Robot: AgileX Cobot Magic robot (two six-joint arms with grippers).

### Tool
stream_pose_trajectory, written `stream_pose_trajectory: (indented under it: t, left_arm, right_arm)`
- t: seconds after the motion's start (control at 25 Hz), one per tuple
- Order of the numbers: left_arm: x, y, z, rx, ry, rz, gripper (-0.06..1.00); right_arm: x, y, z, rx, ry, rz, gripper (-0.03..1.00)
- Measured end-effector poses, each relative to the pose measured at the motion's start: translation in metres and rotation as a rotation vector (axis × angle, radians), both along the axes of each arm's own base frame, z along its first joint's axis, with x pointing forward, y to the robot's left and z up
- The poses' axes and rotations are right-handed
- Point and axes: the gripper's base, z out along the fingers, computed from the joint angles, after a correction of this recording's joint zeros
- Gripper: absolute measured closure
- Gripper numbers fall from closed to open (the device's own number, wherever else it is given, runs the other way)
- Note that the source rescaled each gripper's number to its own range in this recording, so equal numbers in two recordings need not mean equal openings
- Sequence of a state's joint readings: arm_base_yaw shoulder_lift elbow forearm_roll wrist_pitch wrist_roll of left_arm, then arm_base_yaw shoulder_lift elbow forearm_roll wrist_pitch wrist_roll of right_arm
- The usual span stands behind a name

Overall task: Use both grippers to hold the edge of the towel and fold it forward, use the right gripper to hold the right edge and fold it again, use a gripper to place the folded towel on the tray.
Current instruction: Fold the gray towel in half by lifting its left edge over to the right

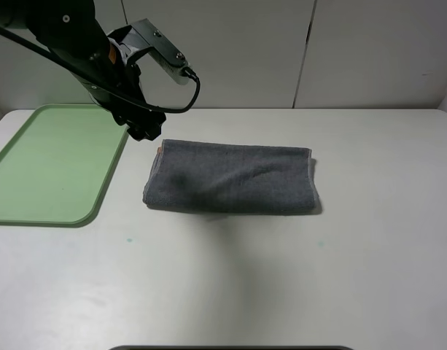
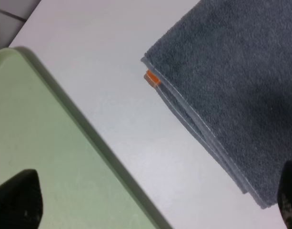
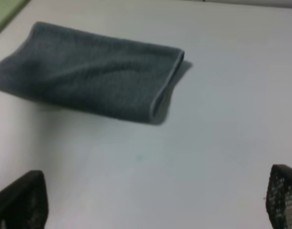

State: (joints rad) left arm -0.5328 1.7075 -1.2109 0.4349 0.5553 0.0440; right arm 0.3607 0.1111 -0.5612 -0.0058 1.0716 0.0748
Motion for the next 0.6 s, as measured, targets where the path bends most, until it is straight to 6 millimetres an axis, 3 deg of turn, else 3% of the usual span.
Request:
stream_pose_trajectory:
  t: [0.16, 0.6]
  left_arm:
    - [0.0, 0.0, 0.0, -0.001, 0.001, 0.001, -0.06]
    - [-0.001, 0.001, -0.001, 0.01, 0.015, 0.008, -0.06]
  right_arm:
    - [0.007, 0.002, -0.016, -0.017, 0.03, -0.007, -0.03]
    - [0.008, 0.002, -0.015, -0.012, 0.015, -0.01, -0.03]
